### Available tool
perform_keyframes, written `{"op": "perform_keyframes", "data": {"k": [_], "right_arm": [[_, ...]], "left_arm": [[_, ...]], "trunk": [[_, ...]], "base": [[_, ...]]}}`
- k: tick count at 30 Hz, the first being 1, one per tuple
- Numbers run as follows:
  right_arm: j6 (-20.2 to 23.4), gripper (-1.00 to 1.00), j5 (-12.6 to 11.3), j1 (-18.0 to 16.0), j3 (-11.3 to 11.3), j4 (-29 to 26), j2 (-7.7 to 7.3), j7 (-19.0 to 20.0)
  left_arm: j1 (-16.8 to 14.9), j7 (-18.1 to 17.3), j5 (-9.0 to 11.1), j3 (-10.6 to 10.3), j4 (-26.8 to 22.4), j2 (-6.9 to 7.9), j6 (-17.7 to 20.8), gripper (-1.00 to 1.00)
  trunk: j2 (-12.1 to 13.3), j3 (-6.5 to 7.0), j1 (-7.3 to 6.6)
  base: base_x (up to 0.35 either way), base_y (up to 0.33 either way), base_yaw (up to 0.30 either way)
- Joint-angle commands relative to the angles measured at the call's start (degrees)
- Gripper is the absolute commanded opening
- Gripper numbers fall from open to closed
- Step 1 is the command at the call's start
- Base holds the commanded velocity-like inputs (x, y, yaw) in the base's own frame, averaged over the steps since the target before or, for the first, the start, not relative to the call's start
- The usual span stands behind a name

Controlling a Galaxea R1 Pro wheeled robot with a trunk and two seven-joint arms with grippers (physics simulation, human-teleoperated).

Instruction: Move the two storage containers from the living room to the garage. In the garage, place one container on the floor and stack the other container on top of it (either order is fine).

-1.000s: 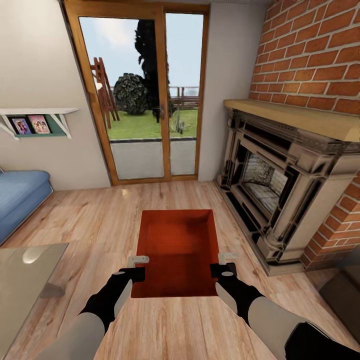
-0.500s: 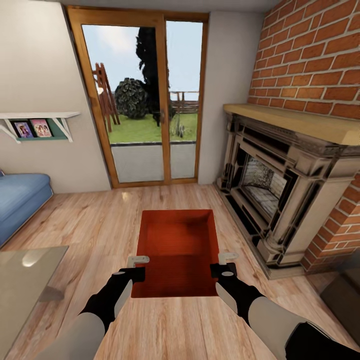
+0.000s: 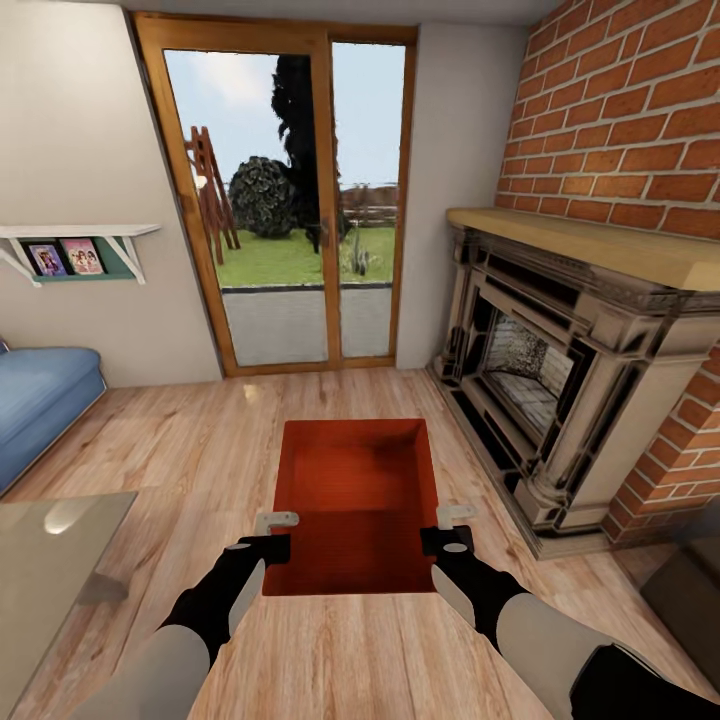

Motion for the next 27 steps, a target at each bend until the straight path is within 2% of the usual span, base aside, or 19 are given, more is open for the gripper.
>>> {"op": "perform_keyframes", "data": {"k": [1,13,27], "right_arm": [[0.4,-1.00,-1.5,0.0,0.9,0.1,-0.05,-0.7],[0.4,-1.00,-1.5,0.0,0.8,0.1,0.07,-0.6],[0.4,-1.00,-1.5,0.0,0.8,0.1,0.20,-0.6]], "left_arm": [[-0.1,0.7,-0.4,-0.1,-0.8,0.04,-2.0,-1.00],[-0.1,0.6,-0.4,-0.1,-0.8,0.02,-2.0,-1.00],[-0.1,0.7,-0.4,-0.1,-0.8,0.11,-2.0,-1.00]], "trunk": [[-0.1,-0.13,0.03],[-0.1,-0.13,0.03],[-0.1,-0.13,0.03]], "base": [[0.000,0.000,0.000],[0.000,0.000,0.021],[0.000,0.000,0.256]]}}
